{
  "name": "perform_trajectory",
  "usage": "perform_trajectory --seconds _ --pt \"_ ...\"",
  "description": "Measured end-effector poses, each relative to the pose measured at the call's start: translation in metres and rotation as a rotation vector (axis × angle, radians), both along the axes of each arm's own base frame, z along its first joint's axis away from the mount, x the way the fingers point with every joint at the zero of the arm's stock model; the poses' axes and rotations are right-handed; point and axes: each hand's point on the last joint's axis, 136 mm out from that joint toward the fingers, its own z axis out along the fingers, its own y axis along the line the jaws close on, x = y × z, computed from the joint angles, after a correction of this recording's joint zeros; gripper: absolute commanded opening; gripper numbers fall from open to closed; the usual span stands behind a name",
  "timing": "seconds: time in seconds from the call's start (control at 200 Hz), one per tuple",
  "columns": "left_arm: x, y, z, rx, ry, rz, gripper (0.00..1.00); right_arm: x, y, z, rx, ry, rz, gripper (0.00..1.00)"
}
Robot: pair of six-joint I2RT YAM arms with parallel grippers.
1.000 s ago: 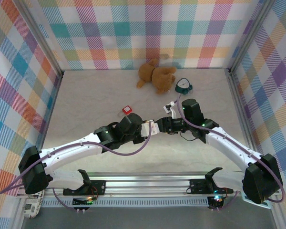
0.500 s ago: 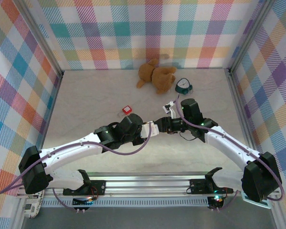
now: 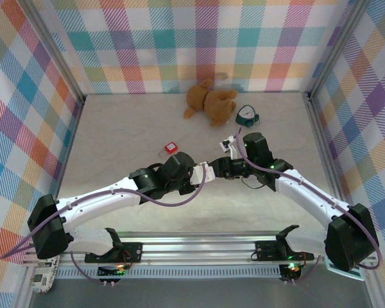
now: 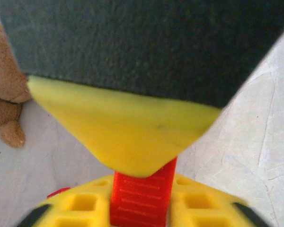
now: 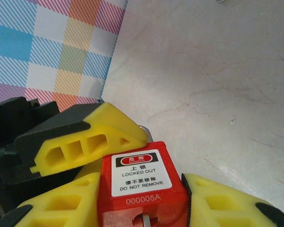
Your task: Unlock with the key
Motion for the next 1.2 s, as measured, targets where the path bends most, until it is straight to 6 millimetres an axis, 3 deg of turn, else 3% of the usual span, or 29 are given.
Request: perform_trajectory --seconds 0.085,0.21,0.435,0.78,0.895,1.095,1.13,1.2 --pt "0.002 0.000 0.002 -0.005 -0.008 0.010 0.60 -0.001 0.000 0.001 -0.005 -0.007 -0.004 0.27" --pt "0.005 0.013 0.009 -0.022 -0.025 0.050 0.59 -0.002 -0.003 0.004 -0.010 -0.016 -0.012 0.26" --pt "0.011 0.044 0.020 -0.015 -0.055 0.123 0.46 0.002 -0.006 0.006 -0.017 -0.018 -0.027 0.26" --pt "0.014 0.041 -0.002 0.055 -0.032 0.108 0.14 0.003 -0.003 0.010 0.005 -0.020 -0.019 0.24" --pt "0.014 0.038 -0.009 0.071 -0.020 0.097 0.10 0.006 -0.005 0.008 -0.006 -0.021 -0.033 0.23" --pt "0.013 0.037 -0.011 0.076 -0.013 0.091 0.11 0.009 -0.009 0.007 -0.019 -0.028 -0.057 0.22" --pt "0.013 0.038 -0.010 0.074 -0.014 0.091 0.18 0.009 -0.010 0.007 -0.020 -0.027 -0.059 0.22" --pt "0.012 0.042 -0.007 0.074 -0.018 0.105 0.43 0.008 -0.011 0.009 -0.016 -0.029 -0.060 0.22"
